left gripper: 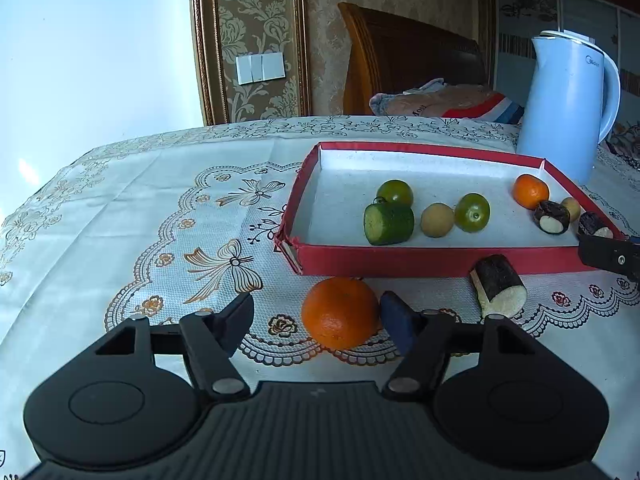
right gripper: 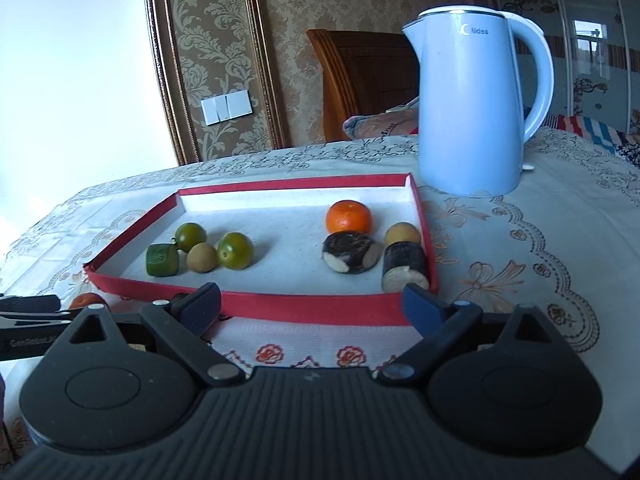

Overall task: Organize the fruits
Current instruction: 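Close the left tool on the mandarin while the right tool moves toward the dark chunk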

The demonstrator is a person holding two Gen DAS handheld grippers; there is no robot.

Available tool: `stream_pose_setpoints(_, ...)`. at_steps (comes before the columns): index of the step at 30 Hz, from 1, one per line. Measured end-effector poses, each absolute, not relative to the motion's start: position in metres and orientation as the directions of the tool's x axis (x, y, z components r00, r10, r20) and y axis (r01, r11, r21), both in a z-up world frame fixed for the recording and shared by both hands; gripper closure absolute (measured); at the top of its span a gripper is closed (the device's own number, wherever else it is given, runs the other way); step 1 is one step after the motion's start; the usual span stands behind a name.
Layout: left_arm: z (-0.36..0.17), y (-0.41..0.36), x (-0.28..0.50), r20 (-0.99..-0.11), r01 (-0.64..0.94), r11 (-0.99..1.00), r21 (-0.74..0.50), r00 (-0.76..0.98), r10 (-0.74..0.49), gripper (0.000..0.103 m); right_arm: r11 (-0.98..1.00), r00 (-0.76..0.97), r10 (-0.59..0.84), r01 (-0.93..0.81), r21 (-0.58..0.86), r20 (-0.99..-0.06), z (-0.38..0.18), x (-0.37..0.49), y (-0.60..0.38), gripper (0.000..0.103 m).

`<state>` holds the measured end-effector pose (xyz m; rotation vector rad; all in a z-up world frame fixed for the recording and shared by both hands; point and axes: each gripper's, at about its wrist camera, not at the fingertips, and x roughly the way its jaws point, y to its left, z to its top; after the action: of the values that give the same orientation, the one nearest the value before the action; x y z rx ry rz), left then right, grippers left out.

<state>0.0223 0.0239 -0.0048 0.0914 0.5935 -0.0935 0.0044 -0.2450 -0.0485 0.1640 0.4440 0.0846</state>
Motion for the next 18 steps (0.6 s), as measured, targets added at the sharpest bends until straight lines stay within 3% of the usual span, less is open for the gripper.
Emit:
stream_pose_setpoints(2, -0.005, 0.022, 0.020, -0.555, 0.148, 0.986, 0.077, 0.828, -0.081, 0.047, 0.984, 0.898, 0.125, -0.058, 0.167, -0.421, -0.049, 0.001, -0.239, 0.006)
stream_pose_setpoints(13, -0.011, 0.025, 0.031, -0.605, 0.138, 0.990, 0.032, 0.791, -0.091, 0.048, 0.986, 0.890, 0.122, -0.058, 0.156, -0.440, -0.050, 0.002, -0.232, 0.006)
stream_pose_setpoints(15, -0.010, 0.025, 0.029, -0.602, 0.151, 0.988, 0.021, 0.791, -0.108, 0.061, 0.986, 0.886, 0.125, -0.060, 0.157, -0.447, -0.050, 0.003, -0.229, 0.007)
stream_pose_setpoints(18, -0.010, 0.023, 0.028, -0.594, 0.144, 0.988, 0.047, 0.799, -0.089, 0.062, 0.983, 0.877, 0.145, -0.077, 0.164, -0.458, -0.050, 0.003, -0.223, 0.008)
